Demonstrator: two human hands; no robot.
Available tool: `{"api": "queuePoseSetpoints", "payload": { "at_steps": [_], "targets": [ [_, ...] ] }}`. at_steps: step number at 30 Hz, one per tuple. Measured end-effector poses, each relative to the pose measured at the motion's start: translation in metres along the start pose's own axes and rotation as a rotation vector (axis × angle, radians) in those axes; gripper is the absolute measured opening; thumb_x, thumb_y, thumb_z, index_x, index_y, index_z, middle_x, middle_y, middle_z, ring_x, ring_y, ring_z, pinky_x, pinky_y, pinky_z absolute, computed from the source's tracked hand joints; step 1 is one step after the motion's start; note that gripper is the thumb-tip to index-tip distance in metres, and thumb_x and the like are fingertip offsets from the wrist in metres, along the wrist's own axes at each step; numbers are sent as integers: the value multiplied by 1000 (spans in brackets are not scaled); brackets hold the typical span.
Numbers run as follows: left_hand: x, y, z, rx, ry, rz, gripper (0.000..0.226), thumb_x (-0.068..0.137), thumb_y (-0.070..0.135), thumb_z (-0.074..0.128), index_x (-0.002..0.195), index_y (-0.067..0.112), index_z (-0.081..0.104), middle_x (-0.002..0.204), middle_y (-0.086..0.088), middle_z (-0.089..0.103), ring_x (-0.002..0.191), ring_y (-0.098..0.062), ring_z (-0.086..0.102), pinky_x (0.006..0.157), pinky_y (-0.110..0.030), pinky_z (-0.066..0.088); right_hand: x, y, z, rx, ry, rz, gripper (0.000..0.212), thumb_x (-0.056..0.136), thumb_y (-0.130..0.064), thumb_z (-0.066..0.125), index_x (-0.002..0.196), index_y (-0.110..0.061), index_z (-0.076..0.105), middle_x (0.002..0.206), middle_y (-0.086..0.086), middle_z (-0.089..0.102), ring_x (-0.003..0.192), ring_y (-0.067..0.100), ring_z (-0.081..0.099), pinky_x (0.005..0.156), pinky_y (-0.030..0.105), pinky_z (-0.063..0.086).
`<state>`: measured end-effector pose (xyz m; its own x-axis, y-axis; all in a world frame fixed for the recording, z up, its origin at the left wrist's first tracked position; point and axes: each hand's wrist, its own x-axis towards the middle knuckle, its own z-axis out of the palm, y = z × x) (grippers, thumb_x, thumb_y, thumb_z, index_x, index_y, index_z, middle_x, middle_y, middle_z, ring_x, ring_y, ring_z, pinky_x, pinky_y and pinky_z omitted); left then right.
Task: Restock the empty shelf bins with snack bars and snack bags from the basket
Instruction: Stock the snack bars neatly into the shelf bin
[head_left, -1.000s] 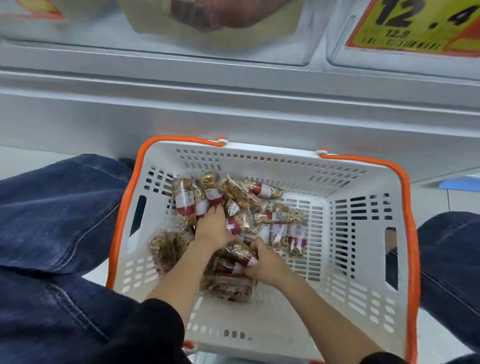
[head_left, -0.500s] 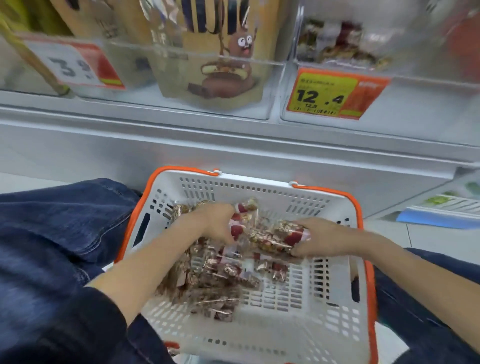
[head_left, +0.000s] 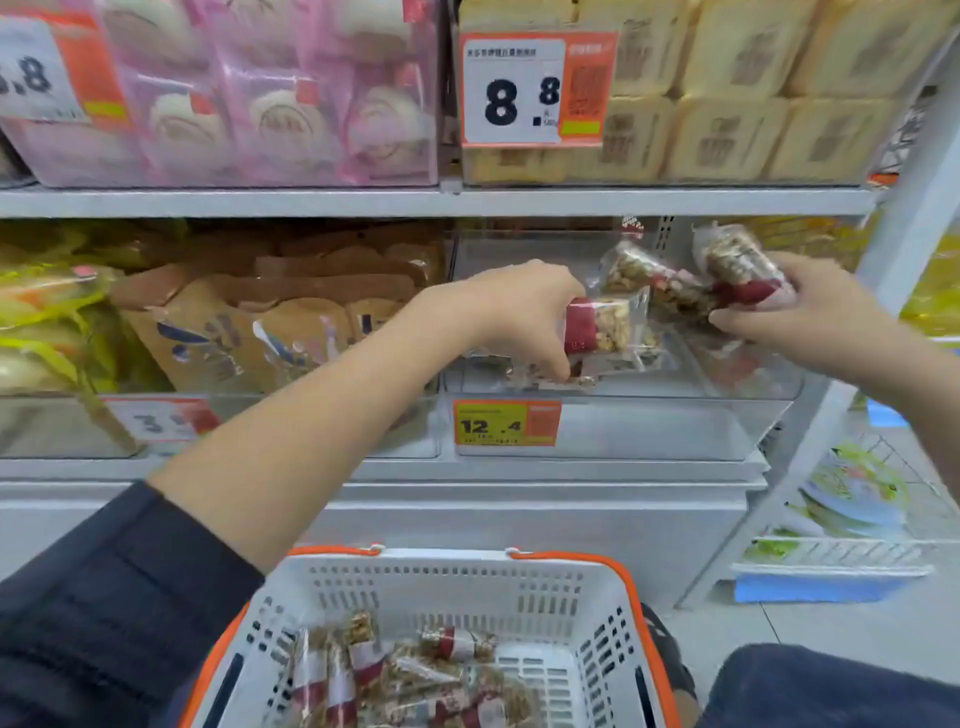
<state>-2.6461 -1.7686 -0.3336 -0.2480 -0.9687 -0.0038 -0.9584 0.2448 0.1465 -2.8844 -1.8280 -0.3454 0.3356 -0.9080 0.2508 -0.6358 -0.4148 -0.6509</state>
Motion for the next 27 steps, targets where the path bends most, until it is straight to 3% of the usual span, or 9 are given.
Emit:
{"api": "queuePoseSetpoints", "payload": {
  "at_steps": [3,5,8,12,14,17,20,24,27],
  "targets": [
    [41,-9,19,137,-114,-51,29,68,26,75,80,19,50,80,3,52,73,-17,52,55,-28,37,32,23,22,-155,-73,99,20,78,-14,72,95,-9,63,89,14,66,74,26,59,67,33,47],
    [60,-15,46,142,-273,-52,24,76,15,68,99,14,58,89,-2,55,78,-20,53,60,-27,40,54,35,31,-213,-205,195,21,77,-18,72,90,-9,58,82,12,65,65,24,58,58,29,46],
    [76,-26,84,56,-457,-82,49,94,14,52,141,9,40,137,-11,49,122,-27,49,92,-30,43,84,53,46,-385,-481,299,32,81,-31,71,97,-7,57,87,8,63,69,18,59,55,24,43],
    [76,-51,108,-80,-329,-65,57,91,21,58,142,17,34,134,-9,51,122,-30,49,98,-42,42,121,85,83,-423,-362,139,53,93,-37,56,137,-13,40,139,11,48,121,29,49,89,28,40],
    [70,-59,108,-118,-193,-53,62,89,35,62,142,22,33,139,-6,47,125,-24,47,101,-40,42,133,96,103,-501,-362,33,60,98,-43,43,150,-28,18,158,6,18,142,31,21,110,41,26],
    [67,-60,102,-15,2,-90,54,92,37,56,141,29,35,142,-4,41,130,-26,38,104,-42,38,141,102,119,-772,-525,-70,59,100,-52,19,149,-40,-10,157,-9,-20,145,20,-18,114,54,-3],
    [73,-58,106,31,-40,-41,40,93,22,56,132,27,50,134,-4,45,124,-25,41,99,-43,41,144,105,126,-825,-609,-100,59,97,-57,10,149,-39,-11,155,-11,-23,144,15,-20,115,55,-6],
    [71,-57,107,-111,-180,-70,40,93,22,57,133,19,54,145,-4,42,132,-21,39,110,-30,30,139,101,123,-572,-689,-5,63,95,-63,11,150,-38,-2,158,-12,-16,145,13,-16,116,45,-5],
    [56,-55,96,-221,-138,-149,36,96,26,52,130,16,58,143,-1,46,133,-18,40,106,-24,28,120,88,112,-389,-592,-1,56,99,-54,17,150,-35,7,159,-10,-6,146,11,-8,117,43,-2]
  ]
}}
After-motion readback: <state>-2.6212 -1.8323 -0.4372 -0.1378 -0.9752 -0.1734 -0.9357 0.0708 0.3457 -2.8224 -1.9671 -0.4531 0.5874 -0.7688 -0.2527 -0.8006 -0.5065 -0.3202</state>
